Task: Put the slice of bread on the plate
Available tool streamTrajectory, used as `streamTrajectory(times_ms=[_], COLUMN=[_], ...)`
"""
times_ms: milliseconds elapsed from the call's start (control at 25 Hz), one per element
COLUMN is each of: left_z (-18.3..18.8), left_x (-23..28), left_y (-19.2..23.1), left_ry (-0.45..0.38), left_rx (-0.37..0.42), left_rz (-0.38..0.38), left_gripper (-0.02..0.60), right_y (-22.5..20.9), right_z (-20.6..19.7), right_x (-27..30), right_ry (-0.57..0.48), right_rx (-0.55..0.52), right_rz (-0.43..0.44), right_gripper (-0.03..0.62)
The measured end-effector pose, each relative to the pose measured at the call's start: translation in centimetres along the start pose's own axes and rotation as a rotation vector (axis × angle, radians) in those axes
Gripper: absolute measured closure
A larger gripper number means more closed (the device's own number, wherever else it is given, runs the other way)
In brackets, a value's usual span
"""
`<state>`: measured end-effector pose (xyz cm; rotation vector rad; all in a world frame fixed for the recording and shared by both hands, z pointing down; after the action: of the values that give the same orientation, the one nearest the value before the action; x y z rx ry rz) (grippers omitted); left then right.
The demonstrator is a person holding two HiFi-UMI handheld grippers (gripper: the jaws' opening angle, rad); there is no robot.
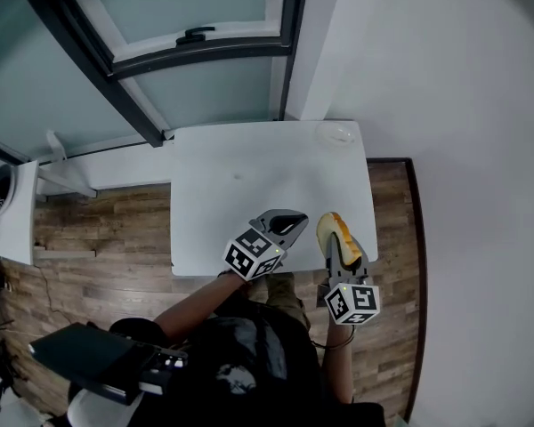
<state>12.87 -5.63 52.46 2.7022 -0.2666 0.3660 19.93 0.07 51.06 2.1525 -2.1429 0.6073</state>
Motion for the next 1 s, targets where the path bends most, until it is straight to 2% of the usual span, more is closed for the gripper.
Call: streamTrajectory(times_ms=[200,400,560,680,840,1000], left_z=[0.3,-0.4,-1.3,-2.0,-2.4,-3.7], left_x=[5.4,8.1,9.9,11.4,13.0,15.6], left_y=[2.6,5.7,8.9,11.4,15.1,19.9], left_ry=[0.034,0.06,0.073,0.08,0.089,0.143], left_rx=[-0.013,-0.051,-0.079,-0.093,-0.098,-0.124], left_rz=[0.048,0.111,0.135,0.149,0.166,0.182], left_gripper=[0.577,0.577,0.577,0.577,0.577,0.577], right_y=[-3.2,-6.4,-7.3,-7.8,-9.4,-12.3], right_z=[0.4,-0.4,-1.3,-2.1,-2.8,-5.4], right_x=[3.9,8.3,12.4,15.5,21.0,27.7], right_ry=[0.05,0.113,0.152,0.172,0.196,0.257], right_rx=[-0.045,-0.102,-0.165,-0.253,-0.374,-0.526], right_rz=[0.078,0.111,0.146,0.157,0.122,0.103], right_gripper=[0.494,0.494,0.496,0.496,0.494,0.496])
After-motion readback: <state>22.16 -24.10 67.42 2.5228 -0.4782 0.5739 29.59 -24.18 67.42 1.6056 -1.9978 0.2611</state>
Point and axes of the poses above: the fingertips, and each gripper's own axes: x forward along the fingers, y to its left, z out of its top, the point moved 1 cm from there along -x, backward along the fingers, and after that the axes turned 6 degrees about -z, right-handed, at the moved point
